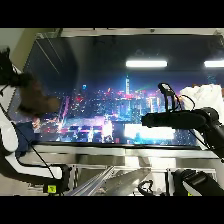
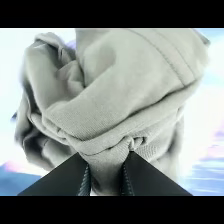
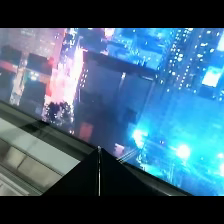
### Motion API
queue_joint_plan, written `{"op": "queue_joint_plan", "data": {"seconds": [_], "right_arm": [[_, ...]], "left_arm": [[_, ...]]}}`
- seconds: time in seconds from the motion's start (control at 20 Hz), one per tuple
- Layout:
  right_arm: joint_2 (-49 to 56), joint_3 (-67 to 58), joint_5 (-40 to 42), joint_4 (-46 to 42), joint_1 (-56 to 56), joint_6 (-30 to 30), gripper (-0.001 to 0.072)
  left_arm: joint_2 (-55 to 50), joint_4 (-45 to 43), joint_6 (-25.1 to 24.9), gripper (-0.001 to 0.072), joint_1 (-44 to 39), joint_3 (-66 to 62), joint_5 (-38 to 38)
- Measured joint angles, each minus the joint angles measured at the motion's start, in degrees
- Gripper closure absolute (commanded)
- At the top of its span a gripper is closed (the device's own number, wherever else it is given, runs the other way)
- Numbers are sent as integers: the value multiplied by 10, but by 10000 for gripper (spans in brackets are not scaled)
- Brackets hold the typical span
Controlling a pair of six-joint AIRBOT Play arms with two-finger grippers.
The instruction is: Fold the shirts.
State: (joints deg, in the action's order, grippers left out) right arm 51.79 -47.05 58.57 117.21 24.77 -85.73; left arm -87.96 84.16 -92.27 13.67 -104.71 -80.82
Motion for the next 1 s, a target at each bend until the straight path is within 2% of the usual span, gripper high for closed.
{"op": "queue_joint_plan", "data": {"seconds": [0.15, 0.25, 0.5, 0.7, 0.75, 0.8, 0.85, 1.0], "right_arm": [[0, 0, 0, 0, 0, 0, 690], [0, 0, 0, 0, -1, 0, 690], [-1, -1, 3, -1, -27, 0, 684], [-3, -10, 29, -2, -83, 0, 680], [-3, -13, 38, -2, -98, 0, 589], [-3, -16, 47, -1, -111, 0, 362], [-3, -19, 54, -1, -123, 0, 249], [-3, -26, 65, -1, -160, 0, 252]], "left_arm": [[66, 103, 4, 688, -111, -48, -9], [97, 140, 21, 688, -194, -47, -8], [114, 177, 62, 688, -388, 39, 12], [67, 185, 86, 686, -469, 117, 72], [50, 186, 92, 610, -479, 129, 89], [33, 189, 100, 217, -487, 135, 100], [17, 190, 107, 14, -491, 135, 108], [-20, 192, 117, 14, -488, 104, 95]]}}
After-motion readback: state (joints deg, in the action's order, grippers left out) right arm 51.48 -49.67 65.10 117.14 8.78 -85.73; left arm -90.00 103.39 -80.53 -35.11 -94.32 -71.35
